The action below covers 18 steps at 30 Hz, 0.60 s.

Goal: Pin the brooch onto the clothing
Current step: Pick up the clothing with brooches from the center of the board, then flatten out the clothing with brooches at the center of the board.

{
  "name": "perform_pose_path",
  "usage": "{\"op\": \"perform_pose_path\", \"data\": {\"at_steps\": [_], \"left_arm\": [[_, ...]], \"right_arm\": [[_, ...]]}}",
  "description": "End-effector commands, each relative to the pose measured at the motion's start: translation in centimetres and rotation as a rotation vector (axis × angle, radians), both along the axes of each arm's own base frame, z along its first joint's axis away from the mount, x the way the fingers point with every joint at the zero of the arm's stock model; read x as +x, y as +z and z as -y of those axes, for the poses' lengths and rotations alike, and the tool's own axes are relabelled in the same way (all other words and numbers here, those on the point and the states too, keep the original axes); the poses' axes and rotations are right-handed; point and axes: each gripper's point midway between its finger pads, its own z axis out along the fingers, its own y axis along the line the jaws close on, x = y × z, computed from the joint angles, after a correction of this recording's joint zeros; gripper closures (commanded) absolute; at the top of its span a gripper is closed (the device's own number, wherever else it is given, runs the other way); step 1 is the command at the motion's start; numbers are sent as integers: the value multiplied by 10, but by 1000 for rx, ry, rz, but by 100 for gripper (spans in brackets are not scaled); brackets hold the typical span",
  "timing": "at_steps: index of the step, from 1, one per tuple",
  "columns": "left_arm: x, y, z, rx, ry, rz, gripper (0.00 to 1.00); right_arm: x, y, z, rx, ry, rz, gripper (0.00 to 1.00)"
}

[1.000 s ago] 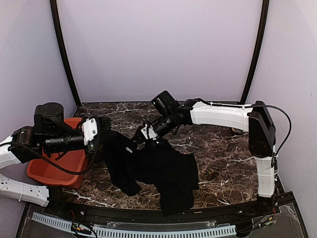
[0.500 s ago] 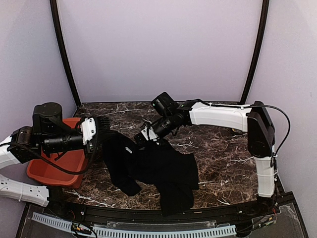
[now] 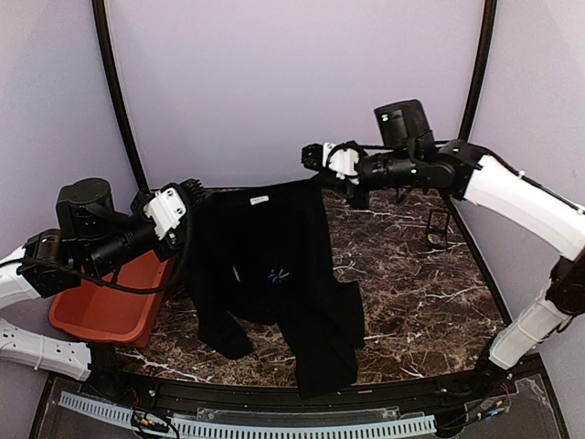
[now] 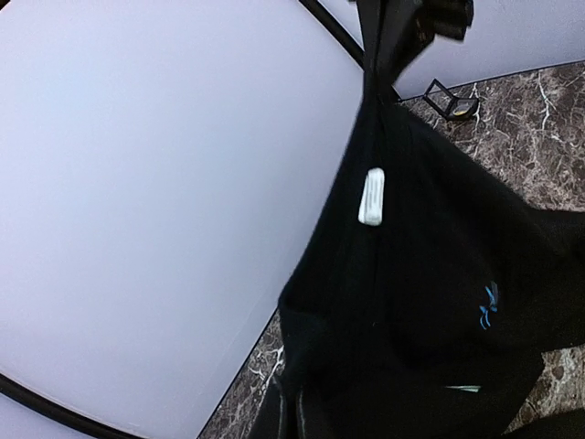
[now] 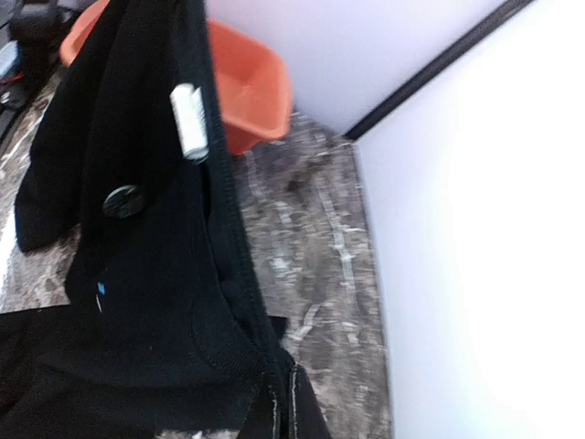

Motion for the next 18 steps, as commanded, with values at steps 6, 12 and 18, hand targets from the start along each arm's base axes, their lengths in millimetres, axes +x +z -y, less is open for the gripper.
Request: {"op": "perform_pose_path", "data": {"at_steps": [6,12,18], "left_arm": [[-13,109,35,-199,-139,184,99],[-95,149,46,-269,-462,277,99],[-77,128,44,-147,-229,359,99]], "right_arm": [[-68,145,58,244,-262,278,100],[-127,147,55,224,-201,397,100],[-83,170,91,241,-495,608,100]]}}
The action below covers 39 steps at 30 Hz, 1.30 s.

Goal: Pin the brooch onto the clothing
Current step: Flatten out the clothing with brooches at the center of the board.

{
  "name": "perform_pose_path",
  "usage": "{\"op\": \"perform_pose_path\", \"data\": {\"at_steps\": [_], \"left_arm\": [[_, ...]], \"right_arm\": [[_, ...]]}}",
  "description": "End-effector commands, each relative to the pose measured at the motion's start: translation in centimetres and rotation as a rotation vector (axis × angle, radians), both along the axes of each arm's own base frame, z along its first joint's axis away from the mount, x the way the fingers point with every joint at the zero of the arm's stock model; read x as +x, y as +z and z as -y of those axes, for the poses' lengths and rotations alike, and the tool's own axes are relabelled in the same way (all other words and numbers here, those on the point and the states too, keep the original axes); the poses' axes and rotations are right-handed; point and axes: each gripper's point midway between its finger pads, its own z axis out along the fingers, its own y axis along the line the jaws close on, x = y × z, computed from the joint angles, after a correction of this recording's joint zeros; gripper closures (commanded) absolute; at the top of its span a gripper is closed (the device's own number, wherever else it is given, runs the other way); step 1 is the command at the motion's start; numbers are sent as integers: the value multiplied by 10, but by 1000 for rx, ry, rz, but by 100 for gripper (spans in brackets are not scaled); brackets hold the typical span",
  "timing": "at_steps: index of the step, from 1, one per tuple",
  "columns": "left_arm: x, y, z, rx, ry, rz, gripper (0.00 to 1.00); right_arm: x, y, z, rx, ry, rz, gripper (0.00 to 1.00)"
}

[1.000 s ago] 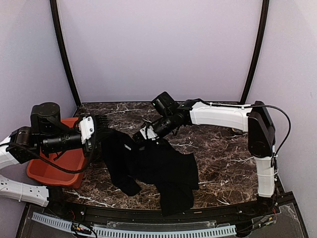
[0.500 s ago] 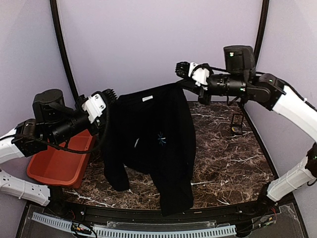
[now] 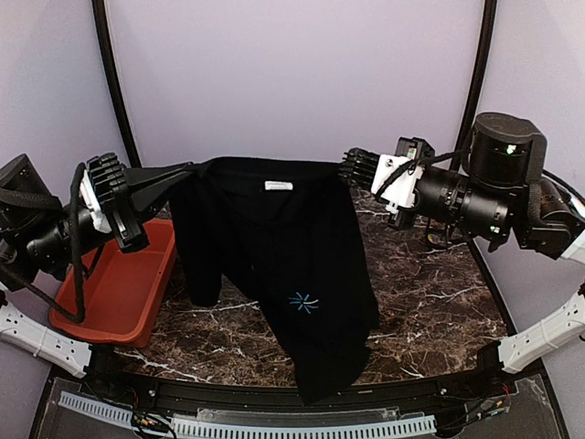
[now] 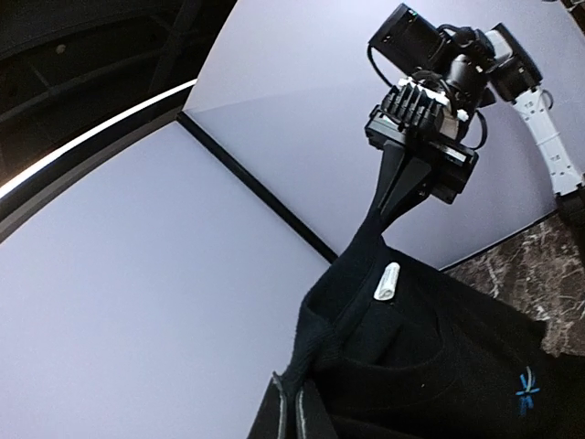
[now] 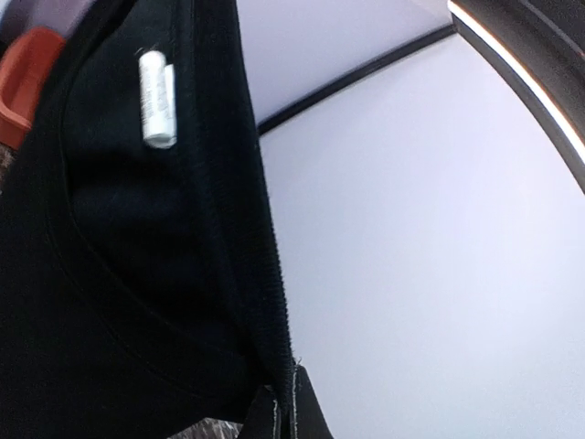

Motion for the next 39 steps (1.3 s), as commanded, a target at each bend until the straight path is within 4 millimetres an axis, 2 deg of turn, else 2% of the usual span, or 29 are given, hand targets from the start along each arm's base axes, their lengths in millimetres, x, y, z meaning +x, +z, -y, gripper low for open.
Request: {"op": "perform_pose_path", "data": {"at_steps": [1,2,3,4,5,6,9,10,11,12,13,14,15,16,17,18,19,20,21,22,23,24,25,26,27,28,30,34,39], "left_arm": [[39,-7,-10,-7,323,108,99],[57,-19,-13,52,449,144,99],[67,-28,-14,53,502,148,99],[88,-42,-19,81,580,115,99],[99,-57,-20,123,602,86,99],[116,-72,-26,108,632,12,99],[153,-125,-41,155,723,-127,99],[167,-143,-52,189,777,-152,99],[178,-165,-50,229,799,-187,99],[189,-178,-57,255,835,-212,99],[199,-204,-51,315,847,-247,99],[211,-214,-53,338,872,-265,99],[220,-239,-47,405,879,-289,99],[230,-245,-47,423,897,-300,99],[240,-268,-41,476,900,-315,99],[250,-269,-41,466,914,-318,99],[259,-288,-38,504,917,-329,99],[266,-288,-35,479,918,-320,99],[273,-303,-33,514,919,-321,99],[278,-303,-31,491,921,-309,99],[283,-317,-31,525,925,-306,99],[288,-318,-29,507,931,-293,99],[292,-329,-30,539,946,-284,98],[296,-327,-29,519,959,-265,98],[299,-337,-32,557,983,-245,98],[304,-332,-31,531,1000,-218,98],[312,-337,-35,551,1057,-154,97],[329,-334,-57,626,1202,-35,99],[339,-344,-78,675,1265,-44,99]], "right_arm": [[62,33,45,116,-338,149,100],[78,31,52,131,-384,135,100],[95,26,59,136,-431,118,100],[113,18,65,132,-483,98,100],[130,7,71,115,-534,81,100],[146,-13,72,78,-573,59,100],[183,-55,87,39,-650,-11,100],[194,-78,88,20,-654,-56,100],[202,-92,89,21,-650,-92,100],[210,-115,90,6,-649,-142,100],[216,-135,90,-18,-644,-177,100],[223,-156,89,-53,-648,-208,100],[229,-175,89,-87,-655,-233,100],[235,-196,88,-123,-662,-259,100],[242,-214,88,-151,-672,-282,100],[247,-229,88,-168,-682,-301,100],[252,-243,87,-181,-686,-321,100],[257,-251,86,-181,-696,-333,100],[262,-257,85,-176,-705,-339,100],[267,-259,83,-160,-717,-336,100],[273,-259,84,-147,-737,-326,100],[279,-260,84,-144,-753,-318,100],[285,-262,87,-150,-777,-308,100],[291,-263,90,-154,-807,-293,100],[297,-264,93,-157,-833,-282,100],[302,-265,95,-157,-851,-276,100],[314,-271,97,-154,-875,-278,100],[333,-282,99,-177,-932,-258,100],[352,-291,96,-175,-973,-240,100]]}}
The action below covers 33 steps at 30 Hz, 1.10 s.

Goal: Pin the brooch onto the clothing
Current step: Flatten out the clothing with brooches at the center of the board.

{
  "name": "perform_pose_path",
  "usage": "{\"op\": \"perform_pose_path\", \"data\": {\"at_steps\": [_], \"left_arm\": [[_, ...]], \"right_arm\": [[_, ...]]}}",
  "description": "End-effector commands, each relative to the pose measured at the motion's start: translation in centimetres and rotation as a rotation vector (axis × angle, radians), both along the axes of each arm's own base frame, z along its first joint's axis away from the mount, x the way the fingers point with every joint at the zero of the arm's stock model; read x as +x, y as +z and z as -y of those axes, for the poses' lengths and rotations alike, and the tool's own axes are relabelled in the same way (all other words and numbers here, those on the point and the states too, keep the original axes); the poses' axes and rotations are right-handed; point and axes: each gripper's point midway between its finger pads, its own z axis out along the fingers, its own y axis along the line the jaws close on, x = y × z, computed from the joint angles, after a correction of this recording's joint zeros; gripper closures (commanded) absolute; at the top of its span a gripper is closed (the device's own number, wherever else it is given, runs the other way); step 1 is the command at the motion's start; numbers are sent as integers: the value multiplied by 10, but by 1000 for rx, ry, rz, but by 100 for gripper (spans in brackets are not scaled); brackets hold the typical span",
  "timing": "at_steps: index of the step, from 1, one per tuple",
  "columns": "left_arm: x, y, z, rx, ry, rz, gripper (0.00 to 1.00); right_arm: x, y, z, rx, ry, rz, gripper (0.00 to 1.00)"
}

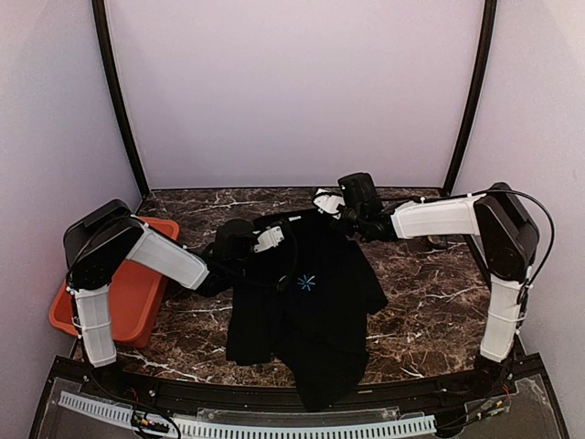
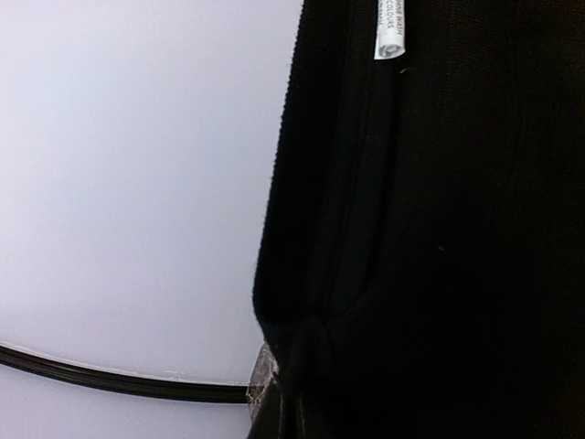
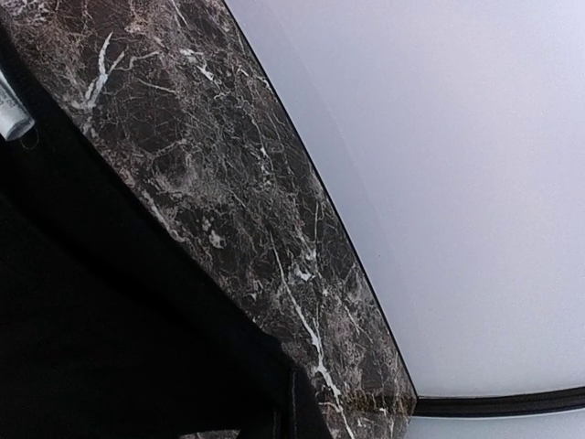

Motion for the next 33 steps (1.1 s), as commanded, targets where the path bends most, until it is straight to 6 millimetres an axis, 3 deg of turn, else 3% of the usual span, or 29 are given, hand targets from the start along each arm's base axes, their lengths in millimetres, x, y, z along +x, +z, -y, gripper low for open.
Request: {"op": "perform_pose_path", "data": {"at_steps": [1,5,10,12,16,17,18,19,20,21,22,23,24,25,26,27,28,33], "left_arm": [[16,5,-70,122,269,40,99],[22,-2,-79,156,310,52,91],[23,-10,-84,167,344,45,43],[24,-3,-87,156,370,58,32],[25,20,-90,93,415,77,24],[25,24,-90,92,419,66,23],[25,41,-90,24,427,88,23],[23,40,-91,32,424,60,22],[23,61,-89,-62,416,80,21],[19,56,-90,-42,404,21,20],[19,77,-79,-195,347,16,20],[10,64,-77,-164,314,-100,18],[6,82,-56,-333,205,-160,18],[-9,78,-52,-339,162,-261,16],[-18,79,-28,-444,53,-365,15],[-35,68,-19,-453,0,-485,13],[-39,73,-13,-500,-3,-522,11],[-69,30,-16,-515,104,-779,10]], "right_arm": [[36,11,52,-47,-243,92,100],[44,5,44,-38,-239,74,100],[28,-7,42,11,-240,-76,50],[14,2,41,72,-226,-125,38],[-12,11,42,131,-197,-214,22],[-19,7,45,124,-199,-251,21],[-28,1,47,120,-197,-295,21],[-38,-5,46,126,-185,-348,22],[-51,-12,44,141,-160,-414,22],[-64,-16,40,169,-130,-472,24],[-79,-20,35,198,-98,-529,25],[-94,-23,28,231,-55,-585,26],[-107,-26,24,256,-21,-630,26],[-120,-26,18,289,20,-672,26],[-129,-31,15,300,39,-705,26],[-136,-36,14,295,46,-729,26],[-140,-43,16,285,38,-744,26],[-150,-70,23,254,-5,-811,26]]}}
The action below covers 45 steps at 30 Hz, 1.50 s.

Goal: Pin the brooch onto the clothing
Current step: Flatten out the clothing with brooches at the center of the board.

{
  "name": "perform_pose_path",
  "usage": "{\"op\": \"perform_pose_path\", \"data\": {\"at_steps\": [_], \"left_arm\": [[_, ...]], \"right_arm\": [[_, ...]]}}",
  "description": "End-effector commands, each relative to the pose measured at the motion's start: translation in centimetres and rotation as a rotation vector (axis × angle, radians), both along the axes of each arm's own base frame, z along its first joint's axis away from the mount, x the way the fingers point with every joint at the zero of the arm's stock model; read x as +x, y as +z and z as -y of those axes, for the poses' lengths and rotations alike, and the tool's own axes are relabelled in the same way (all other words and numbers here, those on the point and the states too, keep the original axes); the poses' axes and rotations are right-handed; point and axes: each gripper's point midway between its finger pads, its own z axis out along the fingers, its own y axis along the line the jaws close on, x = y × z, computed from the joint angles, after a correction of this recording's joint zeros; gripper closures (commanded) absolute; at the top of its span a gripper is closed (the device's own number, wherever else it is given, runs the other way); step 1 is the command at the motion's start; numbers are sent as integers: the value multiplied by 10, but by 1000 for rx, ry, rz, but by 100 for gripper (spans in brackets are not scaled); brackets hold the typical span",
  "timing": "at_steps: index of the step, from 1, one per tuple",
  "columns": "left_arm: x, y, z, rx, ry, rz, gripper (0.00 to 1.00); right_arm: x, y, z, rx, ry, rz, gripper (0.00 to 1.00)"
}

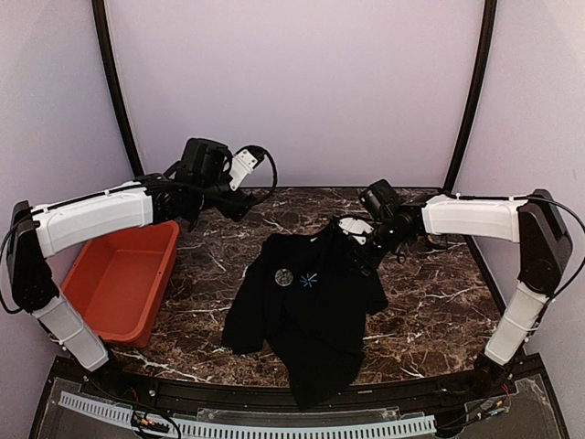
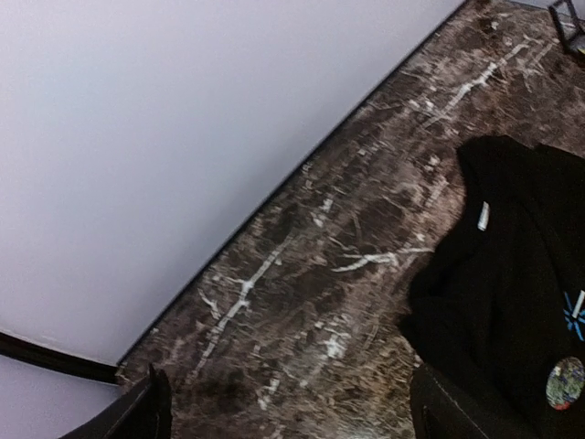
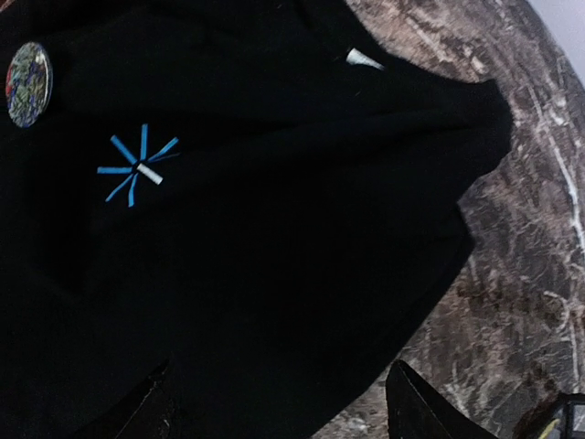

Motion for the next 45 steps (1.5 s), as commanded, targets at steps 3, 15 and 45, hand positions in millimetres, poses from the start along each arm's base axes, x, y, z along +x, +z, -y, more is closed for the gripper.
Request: {"op": "perform_pose_path", "data": {"at_steps": [3,15,45], "left_arm": [[-68,-132,-6,12,10,-592,10],[-82,-155,33,-290,-71,-836,9],[-50,-202,-9,-58,177,-801,99]], "right_arm": [[-21,-35,0,-6,-11,-140,26],[-29,-80,14,-77,-52,-224,26],[-53,-81,79,-245,-209,-289,85]]}}
